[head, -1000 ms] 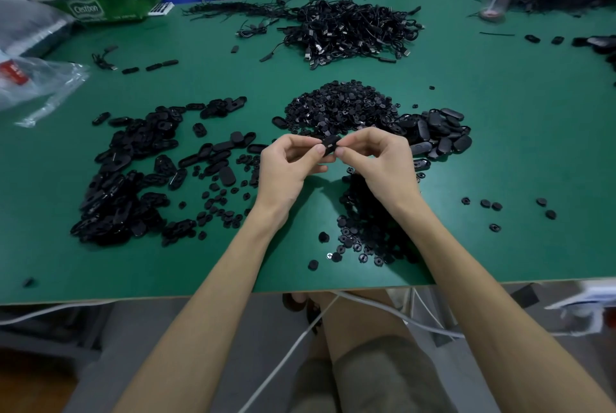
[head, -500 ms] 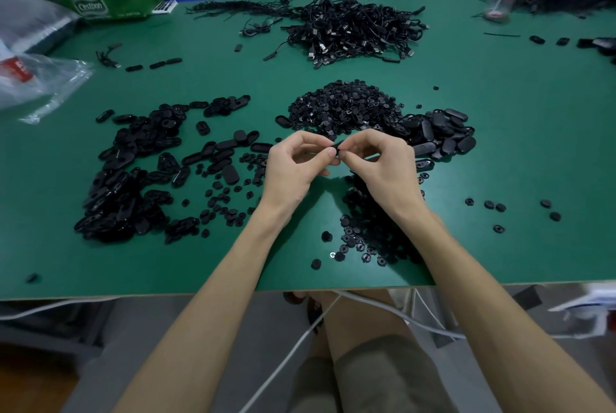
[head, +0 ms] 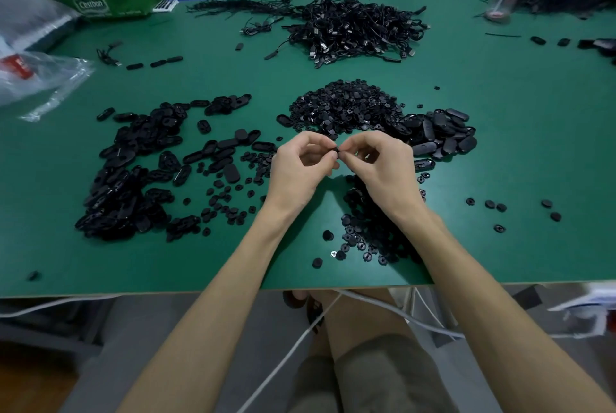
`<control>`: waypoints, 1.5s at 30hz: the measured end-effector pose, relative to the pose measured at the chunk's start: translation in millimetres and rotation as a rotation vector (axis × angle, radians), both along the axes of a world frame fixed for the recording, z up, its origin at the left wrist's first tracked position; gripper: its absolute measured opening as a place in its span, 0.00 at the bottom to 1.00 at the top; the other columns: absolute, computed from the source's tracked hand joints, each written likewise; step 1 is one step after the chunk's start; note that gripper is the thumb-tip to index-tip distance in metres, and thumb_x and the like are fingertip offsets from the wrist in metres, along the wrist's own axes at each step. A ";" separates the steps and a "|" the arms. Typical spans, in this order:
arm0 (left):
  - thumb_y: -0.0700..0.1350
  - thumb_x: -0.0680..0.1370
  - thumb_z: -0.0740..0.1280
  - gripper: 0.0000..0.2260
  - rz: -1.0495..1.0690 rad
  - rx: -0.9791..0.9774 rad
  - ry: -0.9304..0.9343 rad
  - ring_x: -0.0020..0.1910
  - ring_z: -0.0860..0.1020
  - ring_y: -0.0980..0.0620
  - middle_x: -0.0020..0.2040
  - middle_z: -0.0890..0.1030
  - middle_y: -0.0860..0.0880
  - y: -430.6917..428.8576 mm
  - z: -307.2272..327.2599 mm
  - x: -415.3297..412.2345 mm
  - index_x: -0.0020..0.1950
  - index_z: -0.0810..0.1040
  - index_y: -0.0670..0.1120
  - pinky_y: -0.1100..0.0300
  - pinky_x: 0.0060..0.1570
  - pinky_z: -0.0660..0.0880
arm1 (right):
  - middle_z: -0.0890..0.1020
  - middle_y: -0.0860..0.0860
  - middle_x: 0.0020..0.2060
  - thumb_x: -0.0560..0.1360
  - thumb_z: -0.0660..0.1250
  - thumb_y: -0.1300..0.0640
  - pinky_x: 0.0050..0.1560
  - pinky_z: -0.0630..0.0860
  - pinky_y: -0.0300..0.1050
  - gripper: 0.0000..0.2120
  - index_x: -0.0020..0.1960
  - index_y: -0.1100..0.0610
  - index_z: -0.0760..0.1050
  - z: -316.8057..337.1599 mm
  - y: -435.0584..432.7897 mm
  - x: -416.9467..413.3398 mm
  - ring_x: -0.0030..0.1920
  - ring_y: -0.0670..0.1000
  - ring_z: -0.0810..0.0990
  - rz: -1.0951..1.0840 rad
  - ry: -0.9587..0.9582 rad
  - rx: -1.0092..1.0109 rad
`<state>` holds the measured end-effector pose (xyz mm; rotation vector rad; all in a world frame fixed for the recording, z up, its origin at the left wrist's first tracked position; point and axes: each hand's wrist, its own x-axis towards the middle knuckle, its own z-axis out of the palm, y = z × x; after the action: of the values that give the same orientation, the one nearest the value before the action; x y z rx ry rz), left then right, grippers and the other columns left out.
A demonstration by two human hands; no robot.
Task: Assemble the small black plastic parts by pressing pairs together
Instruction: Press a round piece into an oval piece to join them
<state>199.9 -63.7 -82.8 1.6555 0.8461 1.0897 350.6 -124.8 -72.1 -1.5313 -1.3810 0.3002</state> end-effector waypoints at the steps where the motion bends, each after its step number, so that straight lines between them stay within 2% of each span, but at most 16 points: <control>1: 0.36 0.77 0.74 0.06 -0.003 -0.005 0.006 0.45 0.86 0.48 0.45 0.87 0.45 0.0 -0.1 -0.1 0.51 0.82 0.44 0.53 0.49 0.83 | 0.83 0.44 0.40 0.74 0.76 0.62 0.42 0.71 0.30 0.06 0.46 0.52 0.83 0.2 0.1 0.2 0.38 0.40 0.76 -0.001 0.000 -0.002; 3: 0.36 0.76 0.75 0.06 -0.015 -0.018 0.010 0.46 0.86 0.47 0.46 0.87 0.45 -0.4 0.8 -0.8 0.52 0.82 0.44 0.52 0.50 0.84 | 0.82 0.43 0.39 0.74 0.76 0.62 0.41 0.71 0.29 0.07 0.45 0.51 0.82 0.2 -0.1 0.6 0.37 0.40 0.76 -0.007 0.000 -0.005; 6: 0.36 0.76 0.75 0.06 -0.030 -0.046 -0.024 0.45 0.87 0.47 0.46 0.87 0.45 -1.3 2.6 -2.0 0.52 0.82 0.43 0.57 0.48 0.83 | 0.83 0.43 0.39 0.74 0.77 0.60 0.40 0.71 0.29 0.04 0.46 0.54 0.82 0.8 -0.8 1.5 0.38 0.39 0.78 -0.028 0.062 -0.002; 14: 0.34 0.79 0.71 0.07 -0.069 -0.074 -0.065 0.44 0.87 0.46 0.46 0.87 0.43 -1.8 4.8 -1.9 0.56 0.82 0.40 0.59 0.49 0.82 | 0.83 0.48 0.43 0.72 0.80 0.55 0.43 0.71 0.30 0.10 0.50 0.54 0.82 2.7 -3.0 4.9 0.41 0.44 0.78 -0.036 0.114 0.007; 19: 0.35 0.79 0.72 0.07 -0.085 -0.033 -0.042 0.44 0.86 0.45 0.46 0.87 0.41 -1.5 5.0 -2.1 0.57 0.83 0.38 0.56 0.50 0.82 | 0.85 0.47 0.34 0.71 0.80 0.57 0.40 0.77 0.36 0.07 0.43 0.54 0.83 2.8 -1.5 5.7 0.35 0.43 0.81 0.021 0.239 -0.028; 23: 0.35 0.78 0.73 0.06 -0.064 -0.031 -0.028 0.43 0.86 0.44 0.44 0.87 0.42 -2.3 3.7 -0.7 0.55 0.83 0.39 0.56 0.47 0.82 | 0.84 0.49 0.32 0.72 0.79 0.60 0.37 0.77 0.39 0.04 0.43 0.58 0.85 2.6 -1.1 6.1 0.33 0.45 0.80 0.063 0.315 -0.027; 27: 0.36 0.78 0.74 0.06 -0.042 -0.028 -0.029 0.43 0.87 0.44 0.43 0.87 0.43 -2.1 3.4 -2.0 0.55 0.84 0.40 0.55 0.48 0.83 | 0.84 0.46 0.33 0.75 0.77 0.62 0.39 0.78 0.39 0.02 0.47 0.57 0.86 3.1 0.0 5.9 0.34 0.44 0.81 0.091 0.320 -0.019; 31: 0.34 0.78 0.73 0.06 -0.027 -0.056 -0.035 0.45 0.87 0.43 0.46 0.87 0.42 -1.5 3.7 -2.0 0.55 0.83 0.38 0.51 0.52 0.84 | 0.86 0.48 0.38 0.76 0.75 0.61 0.43 0.80 0.41 0.03 0.49 0.58 0.86 1.8 0.7 4.6 0.38 0.44 0.81 0.081 0.256 -0.026; 35: 0.33 0.77 0.72 0.06 0.009 -0.050 -0.018 0.44 0.87 0.43 0.45 0.87 0.41 -1.7 3.9 -1.4 0.52 0.84 0.41 0.51 0.52 0.84 | 0.86 0.46 0.38 0.75 0.76 0.62 0.41 0.76 0.35 0.02 0.48 0.58 0.86 1.4 -0.5 2.1 0.37 0.40 0.81 0.090 0.206 -0.022; 40: 0.33 0.76 0.72 0.07 0.039 -0.036 0.031 0.47 0.85 0.40 0.46 0.86 0.41 -1.0 2.7 0.3 0.50 0.84 0.43 0.45 0.55 0.83 | 0.85 0.45 0.36 0.75 0.75 0.64 0.41 0.76 0.33 0.02 0.47 0.58 0.85 1.0 -0.9 -0.3 0.36 0.40 0.81 0.100 0.183 -0.024; 43: 0.33 0.77 0.72 0.06 0.032 -0.049 0.020 0.45 0.86 0.42 0.45 0.87 0.42 -1.1 3.4 -0.6 0.50 0.84 0.43 0.50 0.53 0.84 | 0.85 0.46 0.37 0.76 0.75 0.64 0.41 0.75 0.34 0.02 0.47 0.59 0.85 1.9 -1.9 -1.9 0.36 0.40 0.80 0.090 0.182 -0.009; 45: 0.34 0.77 0.73 0.06 0.011 -0.075 -0.018 0.42 0.87 0.45 0.43 0.87 0.43 -1.3 4.8 -2.7 0.51 0.84 0.42 0.56 0.49 0.83 | 0.85 0.46 0.37 0.76 0.74 0.64 0.40 0.76 0.38 0.03 0.49 0.58 0.85 2.9 -2.8 -1.4 0.37 0.43 0.81 0.075 0.196 0.007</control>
<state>197.2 -64.9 -77.9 1.5786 0.8750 1.0668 349.2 -127.5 -69.1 -1.4067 -1.2846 0.4787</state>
